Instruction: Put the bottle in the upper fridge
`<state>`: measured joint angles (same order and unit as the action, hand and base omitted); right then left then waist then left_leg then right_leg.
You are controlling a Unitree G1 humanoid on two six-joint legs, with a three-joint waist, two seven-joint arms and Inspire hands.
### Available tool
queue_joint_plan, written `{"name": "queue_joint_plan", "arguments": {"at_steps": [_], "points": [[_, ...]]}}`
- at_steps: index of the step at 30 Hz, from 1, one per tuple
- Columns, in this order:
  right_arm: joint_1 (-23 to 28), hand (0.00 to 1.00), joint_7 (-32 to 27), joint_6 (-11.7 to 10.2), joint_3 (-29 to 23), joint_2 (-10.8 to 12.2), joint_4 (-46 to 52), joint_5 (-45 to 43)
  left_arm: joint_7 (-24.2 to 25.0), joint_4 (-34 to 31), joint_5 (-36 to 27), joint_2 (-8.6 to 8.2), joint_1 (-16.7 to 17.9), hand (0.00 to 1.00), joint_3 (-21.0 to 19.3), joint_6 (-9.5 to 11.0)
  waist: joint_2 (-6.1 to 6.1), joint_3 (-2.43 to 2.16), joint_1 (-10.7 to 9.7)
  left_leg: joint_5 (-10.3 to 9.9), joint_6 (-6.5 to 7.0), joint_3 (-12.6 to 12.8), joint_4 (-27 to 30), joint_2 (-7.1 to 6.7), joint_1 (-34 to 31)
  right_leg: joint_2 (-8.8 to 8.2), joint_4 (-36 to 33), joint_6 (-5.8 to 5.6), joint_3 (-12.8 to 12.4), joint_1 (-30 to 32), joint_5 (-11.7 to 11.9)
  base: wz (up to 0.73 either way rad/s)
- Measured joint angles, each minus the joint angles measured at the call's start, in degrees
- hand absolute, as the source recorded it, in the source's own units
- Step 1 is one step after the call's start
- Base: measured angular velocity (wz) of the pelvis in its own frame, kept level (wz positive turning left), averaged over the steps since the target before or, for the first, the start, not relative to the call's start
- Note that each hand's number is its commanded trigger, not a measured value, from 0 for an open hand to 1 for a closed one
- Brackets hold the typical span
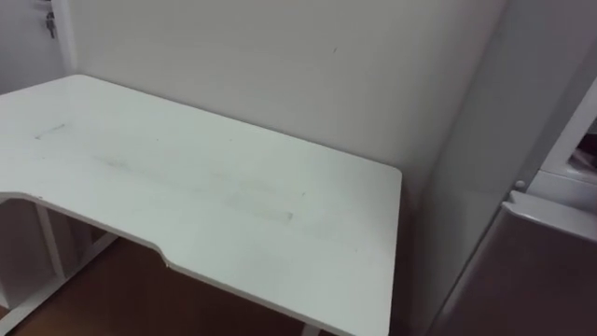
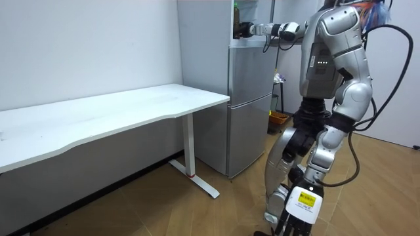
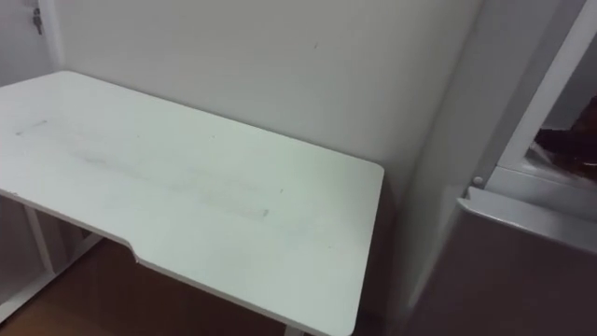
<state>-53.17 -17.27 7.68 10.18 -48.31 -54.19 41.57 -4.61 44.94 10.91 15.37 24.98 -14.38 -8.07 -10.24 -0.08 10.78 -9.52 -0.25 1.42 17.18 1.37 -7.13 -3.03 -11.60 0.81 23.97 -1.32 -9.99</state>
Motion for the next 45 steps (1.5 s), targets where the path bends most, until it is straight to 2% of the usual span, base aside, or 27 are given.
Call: {"name": "queue_joint_plan", "arguments": {"at_steps": [6, 9, 11, 14, 18, 20, 28, 31, 34, 35, 40, 41, 45], "points": [[0.01, 0.00, 3.09, 0.07, 0.07, -0.08, -0.14, 0.91, -0.24, 0.10, 0.03, -0.01, 0.28, 0.00, -0.03, -0.20, -0.07, -0.06, -0.01, -0.13, -0.12, 0.55, -0.73, 0.07, 2.58, 0.09, 0.94, 0.08, -0.65, -1.85, 0.01, -0.06], [0.00, 0.00, 4.21, 0.05, -0.15, -0.25, -1.87, 0.99, -0.24, 0.08, 0.03, -0.02, 0.22, 0.00, -0.49, -0.17, -0.15, -0.38, -0.01, -0.11, -0.13, 0.70, -0.83, 0.10, 2.91, 0.16, 0.95, 0.10, -1.06, -2.05, -0.01, 0.00], [0.00, 0.00, 4.53, 0.01, -0.18, -0.27, -3.02, 1.01, -0.23, 0.08, 0.02, -0.05, 0.31, 0.00, -0.49, -0.18, -0.22, -0.43, -0.18, -0.10, -0.13, 0.73, -0.82, 0.11, 2.97, 0.17, 0.98, 0.13, -1.08, -2.12, 0.02, 0.00], [0.01, 0.00, 5.59, -0.01, -0.23, -0.29, -4.47, 2.12, -0.23, 0.07, 0.00, -0.04, 0.46, 0.00, -0.49, -0.26, 0.28, -0.33, -1.11, -0.11, -0.11, 0.72, -0.79, 0.07, 3.14, 0.16, 1.16, 0.10, -1.02, -2.47, 0.03, 0.03], [0.01, 0.00, 6.41, -0.01, -0.27, -0.47, -4.47, 3.35, -0.28, 0.01, 0.02, -0.03, 0.59, 0.00, -0.59, -0.34, 1.22, -0.69, -1.56, 0.09, -0.23, 1.15, -1.95, 0.04, 4.04, 0.13, 1.20, 0.11, -1.55, -2.62, 0.01, -0.08], [0.01, 0.00, 6.71, 0.00, -0.27, -0.61, -4.48, 3.37, -0.28, 0.02, 0.02, -0.04, 0.72, 0.00, -0.59, -0.34, 1.48, -0.72, -1.88, 0.31, -0.33, 1.27, -2.54, 0.04, 4.31, 0.18, 1.11, 0.13, -1.60, -2.68, 0.01, -0.03], [0.01, 0.00, 8.54, -0.01, -0.34, -0.84, -4.44, 3.21, -0.28, -1.14, 0.06, -0.30, 2.09, 0.00, -0.58, -0.23, 1.70, -0.88, -3.67, 0.88, -0.66, 1.63, -4.54, 0.00, 4.95, 0.25, 1.74, 0.23, -1.58, -2.74, -0.08, -0.02], [0.02, 0.00, 8.76, -0.01, -0.38, -0.84, -3.53, 3.21, -0.29, -1.12, 0.05, -0.54, 2.03, 0.00, -0.58, -0.10, 1.70, -0.86, -4.29, 0.88, -0.66, 1.69, -4.80, 0.00, 5.05, 0.29, 1.90, 0.22, -1.62, -2.75, -0.08, 0.00], [0.27, 0.00, 8.68, -0.03, -1.46, -0.84, -2.07, 3.23, -0.46, -1.06, 0.07, -0.60, 2.03, 0.00, -0.58, 0.14, 1.80, -0.65, -4.27, 0.87, -0.67, 1.80, -5.41, 0.00, 6.02, 0.26, 1.93, 0.21, -1.58, -3.43, -0.08, -0.01], [0.70, 0.00, 8.63, -0.05, -1.71, -0.84, -0.37, 3.19, -0.72, -0.92, -0.01, -0.61, 2.08, 0.00, -0.55, 0.15, 1.95, -0.42, -4.38, 0.85, -0.69, 1.84, -5.60, 0.00, 6.52, 0.26, 1.97, 0.16, -1.66, -3.69, -0.11, -0.06], [3.17, 0.00, 8.15, -0.39, -2.82, -0.82, 9.90, 3.22, -1.55, 0.81, -0.06, -0.62, 1.42, 0.00, -0.52, 1.37, 2.17, -0.28, -4.34, 0.90, -0.73, 2.39, -5.83, 0.04, 7.20, 0.20, 1.91, 0.16, -1.94, -4.13, -0.13, -0.06], [3.91, 0.00, 7.86, -0.66, -2.93, -0.81, 11.88, 3.12, -1.51, 1.24, -0.05, -0.64, 1.44, 0.00, -0.50, 1.71, 2.11, -0.13, -4.30, 0.89, -0.72, 2.41, -5.90, 0.02, 7.58, 0.18, 1.92, 0.15, -1.94, -4.51, -0.14, 0.00], [4.09, 0.00, 7.11, -0.79, -3.35, -0.80, 16.14, 2.96, -1.43, 1.37, 0.08, -0.69, 1.29, 0.00, -0.50, 1.82, 1.93, -0.04, -4.38, 0.87, -0.71, 2.41, -5.63, -0.03, 7.60, 0.14, 2.07, 0.11, -2.06, -4.32, -0.27, 0.00]]}}
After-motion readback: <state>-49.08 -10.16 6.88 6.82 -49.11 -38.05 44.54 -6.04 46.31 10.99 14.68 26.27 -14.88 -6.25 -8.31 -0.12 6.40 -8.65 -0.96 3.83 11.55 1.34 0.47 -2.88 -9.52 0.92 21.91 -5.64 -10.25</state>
